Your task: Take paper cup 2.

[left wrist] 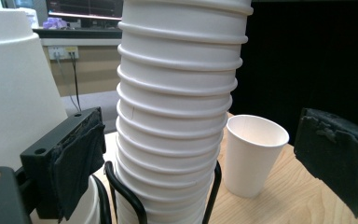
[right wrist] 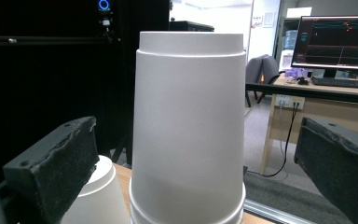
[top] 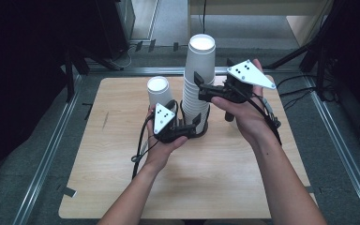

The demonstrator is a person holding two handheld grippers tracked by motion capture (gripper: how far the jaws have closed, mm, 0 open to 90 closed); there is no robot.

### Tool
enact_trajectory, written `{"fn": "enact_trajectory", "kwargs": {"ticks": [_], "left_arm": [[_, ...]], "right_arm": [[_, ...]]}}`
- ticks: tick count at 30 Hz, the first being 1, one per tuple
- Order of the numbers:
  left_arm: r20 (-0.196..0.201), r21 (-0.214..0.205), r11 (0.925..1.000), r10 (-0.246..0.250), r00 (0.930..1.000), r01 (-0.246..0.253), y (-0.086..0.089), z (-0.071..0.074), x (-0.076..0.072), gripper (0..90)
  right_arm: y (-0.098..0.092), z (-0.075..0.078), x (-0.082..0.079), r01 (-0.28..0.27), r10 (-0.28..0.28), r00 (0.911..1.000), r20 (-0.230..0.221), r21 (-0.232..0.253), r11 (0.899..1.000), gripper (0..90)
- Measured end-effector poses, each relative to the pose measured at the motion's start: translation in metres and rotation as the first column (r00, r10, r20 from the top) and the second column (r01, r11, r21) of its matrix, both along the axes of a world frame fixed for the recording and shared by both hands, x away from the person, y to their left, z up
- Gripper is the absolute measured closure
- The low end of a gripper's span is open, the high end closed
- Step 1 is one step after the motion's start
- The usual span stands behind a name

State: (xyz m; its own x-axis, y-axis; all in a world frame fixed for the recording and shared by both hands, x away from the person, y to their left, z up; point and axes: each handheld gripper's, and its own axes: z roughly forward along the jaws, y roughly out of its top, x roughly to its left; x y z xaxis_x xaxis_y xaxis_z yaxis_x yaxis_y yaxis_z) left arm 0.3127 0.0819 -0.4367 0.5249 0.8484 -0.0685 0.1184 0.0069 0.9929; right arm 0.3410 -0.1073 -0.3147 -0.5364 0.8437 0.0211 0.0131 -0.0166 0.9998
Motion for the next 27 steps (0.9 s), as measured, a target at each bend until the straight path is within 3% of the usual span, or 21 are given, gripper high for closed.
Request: {"fn": "enact_trajectory", "kwargs": {"ticks": [5,11,23,27], "left_arm": [[-0.006,-0.023,0.9997,-0.006,1.0000,0.006,-0.001,0.002,0.005,1.4],[-0.002,-0.014,0.9999,-0.004,1.0000,0.004,-0.005,0.004,0.009,1.4],[0.018,-0.023,0.9997,0.004,0.9998,-0.003,-0.009,0.009,0.019,1.5],[0.033,-0.037,0.9992,0.017,0.9993,-0.016,-0.009,0.015,0.022,1.5]], "right_arm": [[0.001,0.001,0.005,-0.014,0.014,0.9999,-0.006,0.004,1.000,0.0],[0.003,0.001,0.009,-0.027,0.027,0.9996,-0.013,0.008,1.000,0.0],[0.012,-0.006,0.027,-0.061,0.059,0.9966,-0.058,-0.037,0.997,0.0],[0.012,-0.005,0.033,-0.090,0.088,0.9940,-0.066,-0.034,0.995,6.7]]}}
